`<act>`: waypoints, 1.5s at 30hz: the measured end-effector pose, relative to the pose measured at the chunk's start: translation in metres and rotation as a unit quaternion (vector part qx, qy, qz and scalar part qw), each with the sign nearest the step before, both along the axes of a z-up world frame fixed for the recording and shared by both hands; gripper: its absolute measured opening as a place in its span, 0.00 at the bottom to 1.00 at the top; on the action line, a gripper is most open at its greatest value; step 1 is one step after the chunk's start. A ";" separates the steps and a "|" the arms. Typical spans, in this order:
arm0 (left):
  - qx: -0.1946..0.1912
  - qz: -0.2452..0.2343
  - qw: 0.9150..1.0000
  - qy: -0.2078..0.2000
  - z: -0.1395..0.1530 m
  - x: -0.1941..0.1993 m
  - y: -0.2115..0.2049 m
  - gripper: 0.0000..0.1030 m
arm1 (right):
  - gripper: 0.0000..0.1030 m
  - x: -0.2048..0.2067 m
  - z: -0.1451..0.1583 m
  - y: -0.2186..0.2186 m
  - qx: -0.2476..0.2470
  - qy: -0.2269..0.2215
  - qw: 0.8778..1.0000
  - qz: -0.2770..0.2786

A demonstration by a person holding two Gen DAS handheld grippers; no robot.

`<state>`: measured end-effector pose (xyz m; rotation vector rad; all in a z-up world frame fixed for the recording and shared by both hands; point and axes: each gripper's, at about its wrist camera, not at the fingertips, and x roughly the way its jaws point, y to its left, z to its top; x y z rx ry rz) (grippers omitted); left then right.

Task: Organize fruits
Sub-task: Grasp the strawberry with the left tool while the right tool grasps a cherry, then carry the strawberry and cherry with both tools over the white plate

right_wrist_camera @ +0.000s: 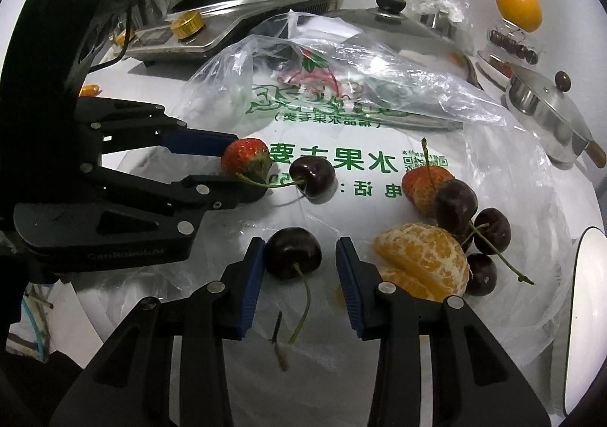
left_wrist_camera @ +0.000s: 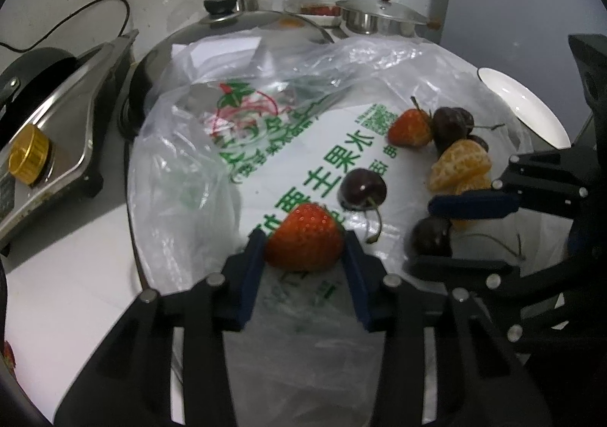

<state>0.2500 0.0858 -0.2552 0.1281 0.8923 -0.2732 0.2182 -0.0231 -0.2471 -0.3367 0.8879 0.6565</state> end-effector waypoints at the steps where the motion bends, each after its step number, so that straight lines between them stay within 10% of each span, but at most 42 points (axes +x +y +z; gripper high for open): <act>1: -0.001 0.000 1.000 0.000 0.000 0.000 0.000 0.40 | 0.30 0.000 0.000 0.001 0.000 0.000 1.000 0.001; 45: -0.001 0.030 0.994 -0.105 0.102 -0.057 -0.015 0.40 | 0.30 -0.035 0.085 -0.047 0.045 -0.098 0.994 -0.022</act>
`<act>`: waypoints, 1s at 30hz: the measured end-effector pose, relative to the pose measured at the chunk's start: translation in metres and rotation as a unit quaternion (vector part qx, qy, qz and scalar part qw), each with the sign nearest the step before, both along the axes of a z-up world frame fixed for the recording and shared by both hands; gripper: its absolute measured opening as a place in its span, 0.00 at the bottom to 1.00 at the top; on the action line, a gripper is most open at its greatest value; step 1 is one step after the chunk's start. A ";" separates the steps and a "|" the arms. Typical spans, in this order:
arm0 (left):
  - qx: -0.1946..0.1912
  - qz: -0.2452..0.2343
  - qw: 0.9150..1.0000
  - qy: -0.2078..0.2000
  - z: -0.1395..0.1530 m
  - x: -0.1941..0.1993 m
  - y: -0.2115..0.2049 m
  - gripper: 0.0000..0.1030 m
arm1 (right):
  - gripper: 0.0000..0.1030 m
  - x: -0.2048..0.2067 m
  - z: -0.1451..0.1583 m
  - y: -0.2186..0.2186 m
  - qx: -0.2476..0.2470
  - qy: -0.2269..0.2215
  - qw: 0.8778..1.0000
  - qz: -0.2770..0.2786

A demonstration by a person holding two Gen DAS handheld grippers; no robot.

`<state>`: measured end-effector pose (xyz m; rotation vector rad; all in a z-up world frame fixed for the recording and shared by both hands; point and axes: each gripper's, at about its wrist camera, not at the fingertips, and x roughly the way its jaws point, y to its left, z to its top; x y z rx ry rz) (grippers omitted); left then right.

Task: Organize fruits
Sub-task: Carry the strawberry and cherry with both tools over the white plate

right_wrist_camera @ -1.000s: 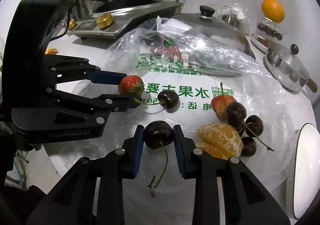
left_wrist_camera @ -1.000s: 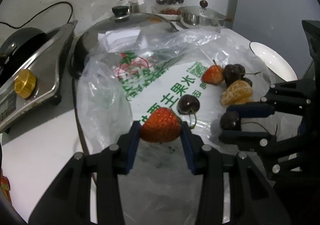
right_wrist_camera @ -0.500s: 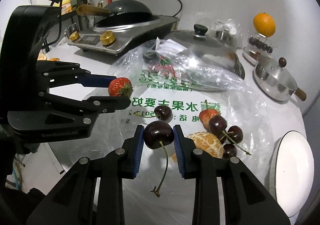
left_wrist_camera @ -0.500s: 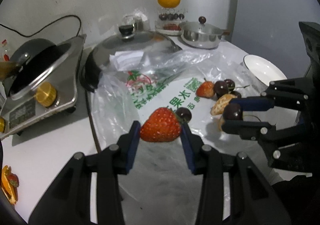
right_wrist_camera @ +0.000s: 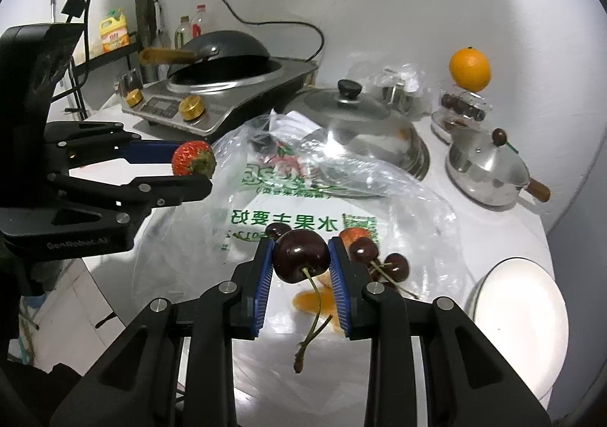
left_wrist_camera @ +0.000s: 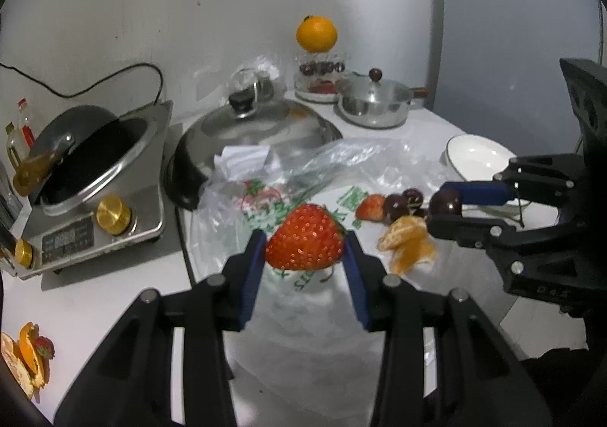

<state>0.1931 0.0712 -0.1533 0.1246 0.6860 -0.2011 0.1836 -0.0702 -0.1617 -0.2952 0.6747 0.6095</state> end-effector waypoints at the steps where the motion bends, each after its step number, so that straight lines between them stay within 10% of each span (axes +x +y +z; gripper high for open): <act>1: 0.000 -0.001 1.000 -0.002 0.002 -0.001 -0.002 0.40 | 0.30 0.000 0.002 -0.003 0.001 -0.002 1.000 -0.002; 30: 0.010 -0.051 0.999 -0.004 0.021 0.013 -0.123 0.40 | 0.30 0.000 0.026 -0.121 0.037 -0.037 0.997 -0.065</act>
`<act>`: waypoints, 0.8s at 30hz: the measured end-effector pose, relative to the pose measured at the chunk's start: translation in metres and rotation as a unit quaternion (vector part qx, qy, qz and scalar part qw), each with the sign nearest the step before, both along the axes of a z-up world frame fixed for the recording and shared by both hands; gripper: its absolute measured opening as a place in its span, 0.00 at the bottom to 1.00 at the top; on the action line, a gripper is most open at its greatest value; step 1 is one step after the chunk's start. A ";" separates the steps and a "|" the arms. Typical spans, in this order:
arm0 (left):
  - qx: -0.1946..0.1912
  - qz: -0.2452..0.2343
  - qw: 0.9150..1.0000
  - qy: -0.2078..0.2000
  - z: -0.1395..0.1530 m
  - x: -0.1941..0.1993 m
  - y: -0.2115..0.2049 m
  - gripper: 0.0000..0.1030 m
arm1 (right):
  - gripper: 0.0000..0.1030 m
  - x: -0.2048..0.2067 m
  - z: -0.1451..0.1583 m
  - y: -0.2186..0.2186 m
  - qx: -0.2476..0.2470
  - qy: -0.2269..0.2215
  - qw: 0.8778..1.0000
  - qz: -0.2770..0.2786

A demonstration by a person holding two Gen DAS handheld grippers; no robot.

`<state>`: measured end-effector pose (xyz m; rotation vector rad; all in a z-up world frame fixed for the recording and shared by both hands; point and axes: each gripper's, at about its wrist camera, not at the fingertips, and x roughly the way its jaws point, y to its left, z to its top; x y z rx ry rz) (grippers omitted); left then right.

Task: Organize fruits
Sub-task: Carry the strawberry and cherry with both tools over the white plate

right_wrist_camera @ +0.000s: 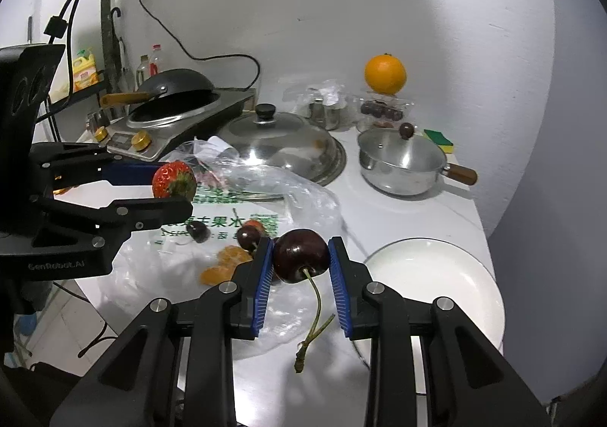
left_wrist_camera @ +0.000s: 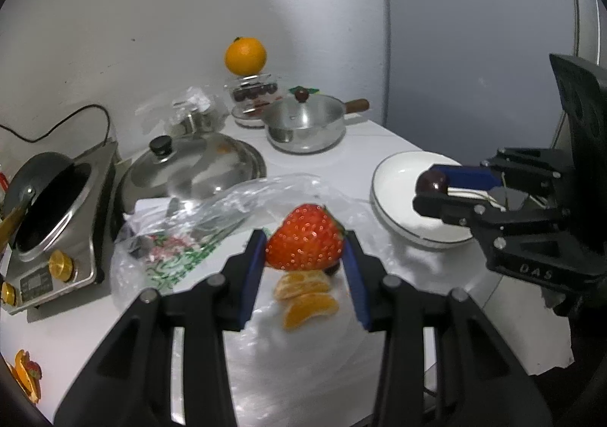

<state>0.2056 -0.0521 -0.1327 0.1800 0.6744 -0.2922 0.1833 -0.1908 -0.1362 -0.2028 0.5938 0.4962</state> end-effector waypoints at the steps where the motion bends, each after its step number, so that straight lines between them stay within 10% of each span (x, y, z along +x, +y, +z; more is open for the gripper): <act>1: 0.000 -0.002 1.000 0.001 0.000 0.000 -0.003 0.40 | 0.30 0.001 0.000 -0.002 0.001 0.000 1.000 -0.001; 24: 0.007 -0.040 0.999 0.035 -0.017 0.030 -0.075 0.40 | 0.30 0.029 -0.017 -0.077 0.009 0.013 0.999 -0.044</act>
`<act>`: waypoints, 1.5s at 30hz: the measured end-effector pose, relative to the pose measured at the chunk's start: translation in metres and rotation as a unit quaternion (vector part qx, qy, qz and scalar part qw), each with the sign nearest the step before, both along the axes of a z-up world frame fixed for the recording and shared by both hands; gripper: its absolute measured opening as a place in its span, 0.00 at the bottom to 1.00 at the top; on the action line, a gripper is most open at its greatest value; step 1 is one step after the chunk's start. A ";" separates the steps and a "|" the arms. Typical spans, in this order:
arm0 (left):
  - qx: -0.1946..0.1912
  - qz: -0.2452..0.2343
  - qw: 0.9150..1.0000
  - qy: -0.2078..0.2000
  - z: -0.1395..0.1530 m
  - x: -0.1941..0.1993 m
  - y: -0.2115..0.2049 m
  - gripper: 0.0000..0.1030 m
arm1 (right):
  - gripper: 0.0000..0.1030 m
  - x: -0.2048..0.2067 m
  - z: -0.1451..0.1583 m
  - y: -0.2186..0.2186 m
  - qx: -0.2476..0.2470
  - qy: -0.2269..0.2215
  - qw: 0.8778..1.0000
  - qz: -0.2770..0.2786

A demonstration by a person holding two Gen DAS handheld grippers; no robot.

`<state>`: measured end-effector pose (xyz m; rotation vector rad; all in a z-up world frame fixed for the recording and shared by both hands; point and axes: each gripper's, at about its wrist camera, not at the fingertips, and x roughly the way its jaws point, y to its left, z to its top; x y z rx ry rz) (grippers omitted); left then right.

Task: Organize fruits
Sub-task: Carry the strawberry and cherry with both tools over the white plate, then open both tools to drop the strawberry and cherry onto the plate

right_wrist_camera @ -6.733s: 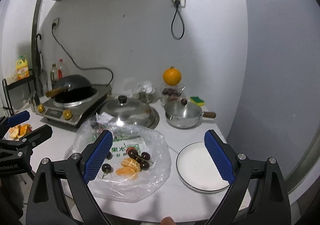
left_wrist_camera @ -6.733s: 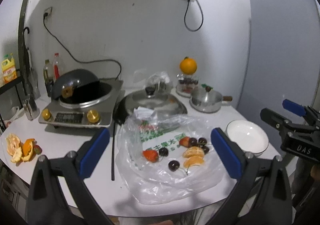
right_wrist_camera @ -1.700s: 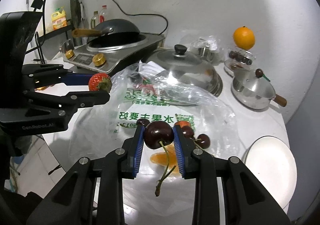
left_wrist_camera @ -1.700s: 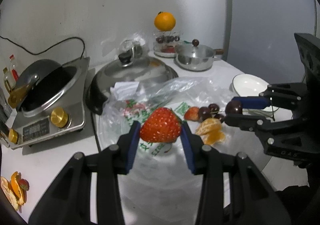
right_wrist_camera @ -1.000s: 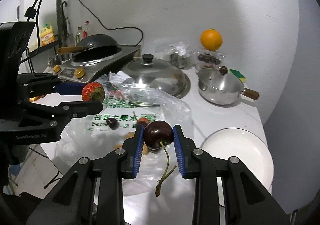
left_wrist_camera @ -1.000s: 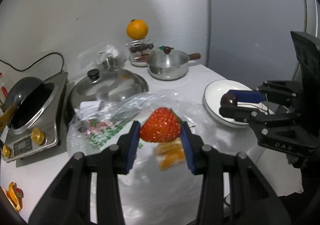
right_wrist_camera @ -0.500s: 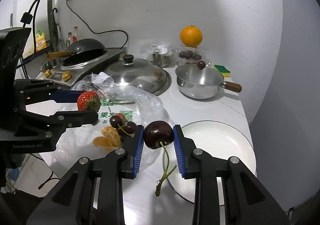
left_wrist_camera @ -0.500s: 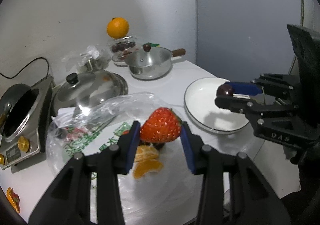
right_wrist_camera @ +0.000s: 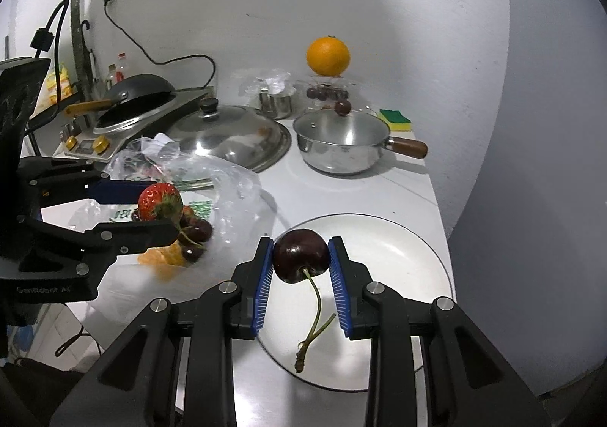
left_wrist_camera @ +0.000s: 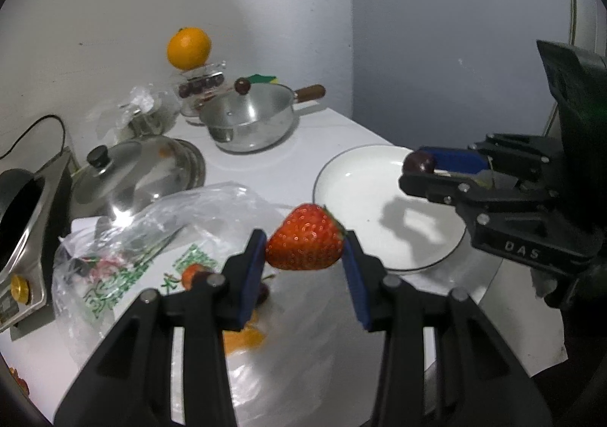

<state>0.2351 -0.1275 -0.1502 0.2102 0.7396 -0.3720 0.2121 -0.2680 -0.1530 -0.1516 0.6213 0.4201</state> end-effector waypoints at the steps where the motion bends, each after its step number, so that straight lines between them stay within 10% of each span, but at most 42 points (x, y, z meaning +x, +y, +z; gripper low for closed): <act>1: 0.000 -0.002 1.000 0.002 -0.001 0.002 -0.003 0.40 | 0.30 0.002 -0.001 -0.003 0.001 0.001 1.000 -0.002; 45: 0.000 -0.064 0.993 0.098 -0.066 0.034 -0.090 0.41 | 0.30 0.017 -0.070 -0.057 -0.026 0.087 0.996 -0.018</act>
